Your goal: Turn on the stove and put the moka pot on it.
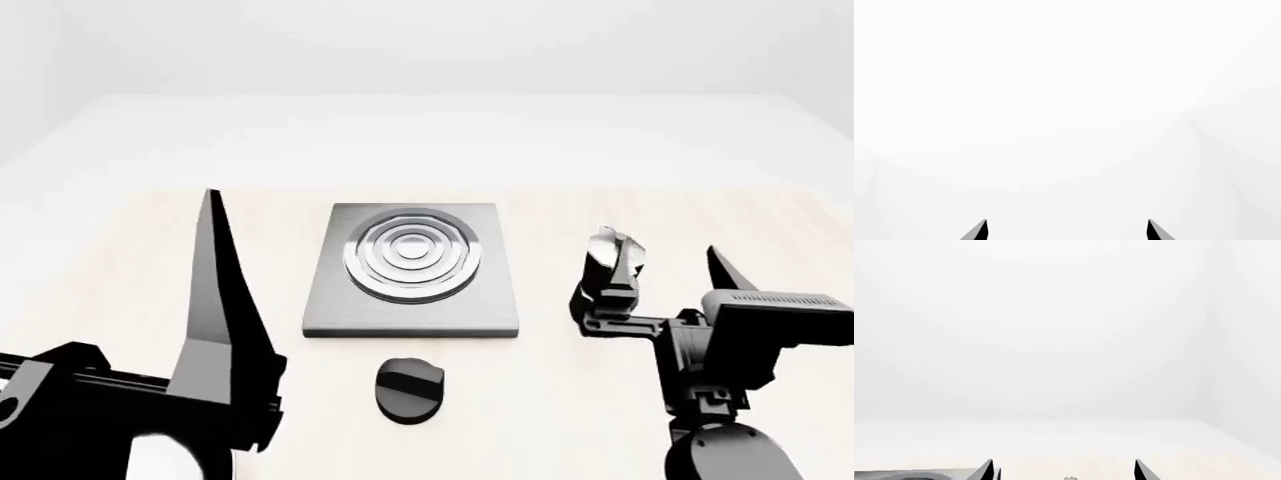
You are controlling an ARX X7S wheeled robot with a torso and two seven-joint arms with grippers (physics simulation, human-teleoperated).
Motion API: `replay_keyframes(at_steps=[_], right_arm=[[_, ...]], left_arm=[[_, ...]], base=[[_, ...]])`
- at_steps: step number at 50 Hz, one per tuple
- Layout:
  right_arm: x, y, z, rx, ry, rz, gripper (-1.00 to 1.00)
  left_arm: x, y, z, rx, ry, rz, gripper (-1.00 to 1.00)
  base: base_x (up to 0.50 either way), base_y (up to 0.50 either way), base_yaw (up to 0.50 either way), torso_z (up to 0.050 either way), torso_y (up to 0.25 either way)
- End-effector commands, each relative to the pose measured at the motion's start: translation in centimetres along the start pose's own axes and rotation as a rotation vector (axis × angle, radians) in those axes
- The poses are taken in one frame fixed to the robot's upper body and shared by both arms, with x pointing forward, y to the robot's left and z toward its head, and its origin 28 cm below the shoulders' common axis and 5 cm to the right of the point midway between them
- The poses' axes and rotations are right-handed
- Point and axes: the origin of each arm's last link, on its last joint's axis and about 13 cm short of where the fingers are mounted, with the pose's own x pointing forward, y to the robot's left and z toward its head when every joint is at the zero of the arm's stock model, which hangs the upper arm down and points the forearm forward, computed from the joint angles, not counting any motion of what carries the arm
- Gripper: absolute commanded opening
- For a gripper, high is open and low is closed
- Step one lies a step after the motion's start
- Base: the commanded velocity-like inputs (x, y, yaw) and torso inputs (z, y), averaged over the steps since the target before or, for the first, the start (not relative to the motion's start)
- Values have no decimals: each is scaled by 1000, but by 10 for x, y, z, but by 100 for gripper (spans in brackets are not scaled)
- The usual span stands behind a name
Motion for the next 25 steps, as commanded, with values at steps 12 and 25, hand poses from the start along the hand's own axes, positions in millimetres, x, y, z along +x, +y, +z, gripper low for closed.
replay_keyframes(at_steps=[12,25], right_arm=[[3,-3,-38,-45,109,-32,100],[1,-4,-57,-57,161,-44,100]], left_arm=[[-1,0,0,11,20,-12,100],[-2,1,0,7,24,-5,100]], base=[[0,0,0,0,0],[0,0,0,0,0]])
